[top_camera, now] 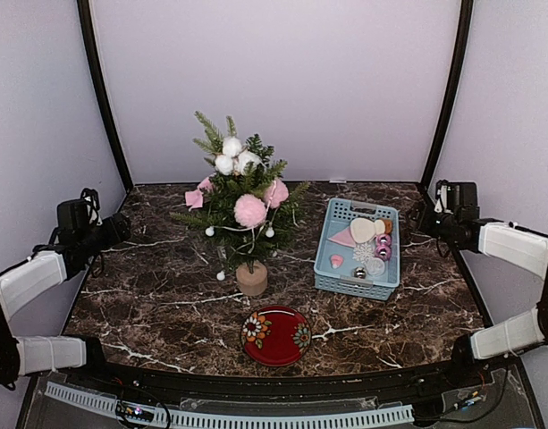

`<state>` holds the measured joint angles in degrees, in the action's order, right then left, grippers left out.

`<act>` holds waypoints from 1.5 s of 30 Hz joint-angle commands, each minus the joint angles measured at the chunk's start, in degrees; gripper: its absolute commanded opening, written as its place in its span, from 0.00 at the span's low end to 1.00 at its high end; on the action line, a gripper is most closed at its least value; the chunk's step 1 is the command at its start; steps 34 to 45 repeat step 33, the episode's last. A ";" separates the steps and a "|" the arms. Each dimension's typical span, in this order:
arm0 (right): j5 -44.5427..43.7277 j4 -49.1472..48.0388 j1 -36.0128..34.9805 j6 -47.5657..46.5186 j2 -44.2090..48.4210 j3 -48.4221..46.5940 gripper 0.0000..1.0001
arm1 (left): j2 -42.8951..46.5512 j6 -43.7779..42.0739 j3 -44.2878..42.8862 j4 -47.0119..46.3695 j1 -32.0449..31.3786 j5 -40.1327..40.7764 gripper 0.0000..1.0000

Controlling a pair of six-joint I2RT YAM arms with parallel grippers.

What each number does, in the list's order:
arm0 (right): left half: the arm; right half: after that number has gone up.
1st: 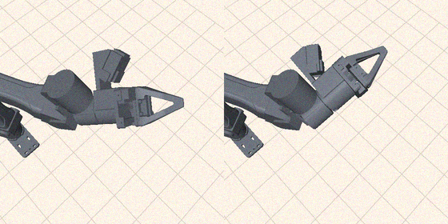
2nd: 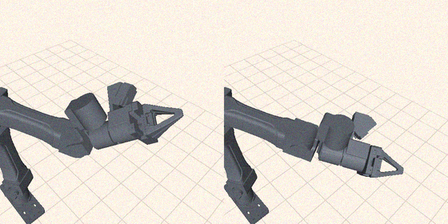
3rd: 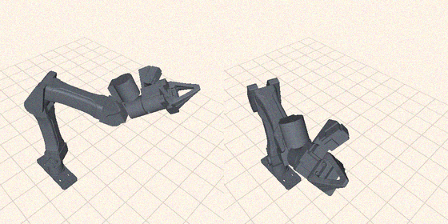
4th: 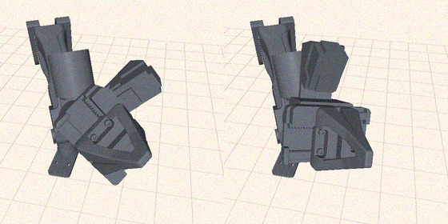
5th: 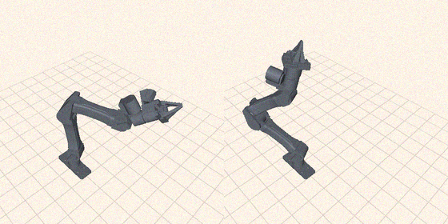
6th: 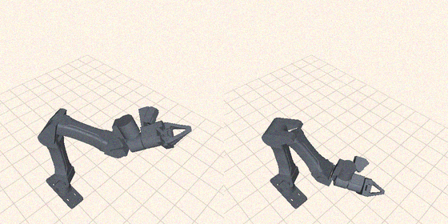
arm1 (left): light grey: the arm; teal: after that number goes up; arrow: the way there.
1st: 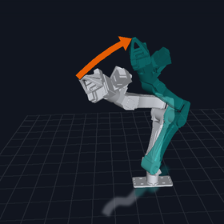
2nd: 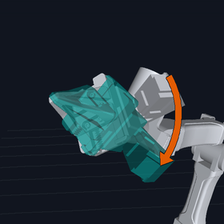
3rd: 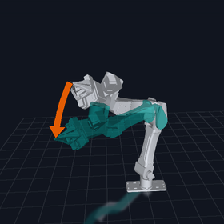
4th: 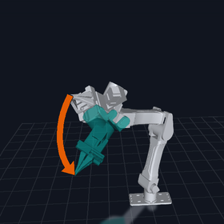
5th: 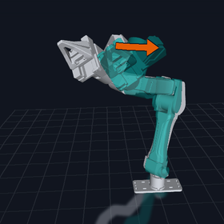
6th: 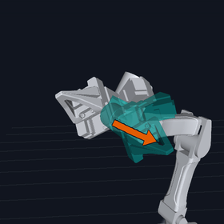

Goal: Decorate the small christmas tree

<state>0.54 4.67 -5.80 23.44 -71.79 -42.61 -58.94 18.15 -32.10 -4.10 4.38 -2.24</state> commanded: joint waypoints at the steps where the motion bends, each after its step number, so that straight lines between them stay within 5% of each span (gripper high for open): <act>1: 2.16 -15.11 7.64 -3.94 1.57 5.33 0.88 | 0.60 -4.22 5.73 -17.10 0.68 10.64 0.87; 5: -1.09 -29.32 9.92 -6.71 4.37 13.21 0.90 | 0.65 -9.52 14.31 -30.13 0.66 15.61 0.91; 12: -8.81 -49.04 9.93 -9.81 3.69 24.31 0.92 | -5.51 -15.18 22.52 -45.95 0.56 12.45 0.92; 18: -10.33 -58.60 9.93 -10.74 -1.00 29.27 0.93 | -6.99 -15.44 22.05 -46.69 0.57 11.33 0.93; 45: -10.71 -60.61 9.93 -11.99 -2.94 28.92 0.94 | -5.81 -13.41 23.02 -46.95 0.60 14.70 0.98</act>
